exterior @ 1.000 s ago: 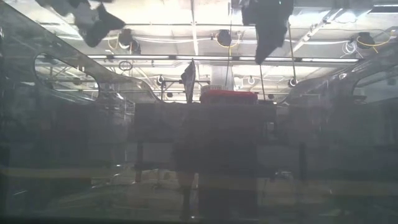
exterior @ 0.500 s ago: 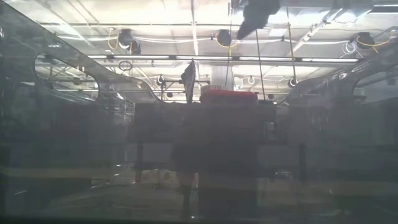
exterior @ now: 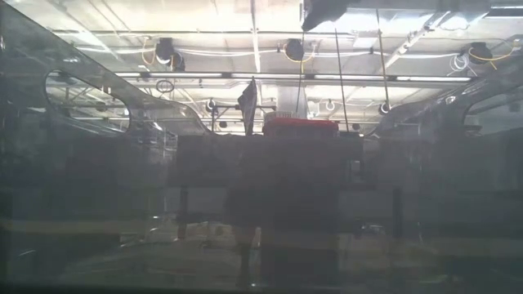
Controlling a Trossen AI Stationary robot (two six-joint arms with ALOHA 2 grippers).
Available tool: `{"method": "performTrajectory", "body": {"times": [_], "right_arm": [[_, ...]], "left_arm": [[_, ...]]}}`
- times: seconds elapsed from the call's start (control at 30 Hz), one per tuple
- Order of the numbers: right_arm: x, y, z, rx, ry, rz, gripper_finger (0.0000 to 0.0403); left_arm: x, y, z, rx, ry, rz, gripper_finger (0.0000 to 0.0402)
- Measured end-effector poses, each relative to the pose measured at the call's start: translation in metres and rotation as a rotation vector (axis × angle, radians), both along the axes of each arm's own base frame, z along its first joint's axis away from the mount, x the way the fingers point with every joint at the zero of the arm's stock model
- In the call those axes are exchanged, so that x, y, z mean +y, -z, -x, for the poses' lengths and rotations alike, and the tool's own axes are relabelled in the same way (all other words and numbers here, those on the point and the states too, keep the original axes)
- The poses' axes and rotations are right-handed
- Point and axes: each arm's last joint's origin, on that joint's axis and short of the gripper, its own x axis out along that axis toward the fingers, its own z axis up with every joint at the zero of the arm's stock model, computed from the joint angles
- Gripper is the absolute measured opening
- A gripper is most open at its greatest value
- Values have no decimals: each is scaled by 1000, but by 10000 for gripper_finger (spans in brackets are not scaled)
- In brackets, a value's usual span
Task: Sort spices by type
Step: Put the brown seasoning pack into the right white bin
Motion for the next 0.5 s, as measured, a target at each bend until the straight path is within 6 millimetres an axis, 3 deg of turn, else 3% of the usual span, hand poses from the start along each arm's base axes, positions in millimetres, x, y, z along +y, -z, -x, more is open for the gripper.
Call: {"method": "performTrajectory", "body": {"times": [0.3,0.5], "right_arm": [[0,0,0,0,-8,8,105],[0,0,0,0,-22,21,105]], "left_arm": [[-6,13,-5,72,-1,-11,221],[-5,11,-4,49,22,-13,221]]}}
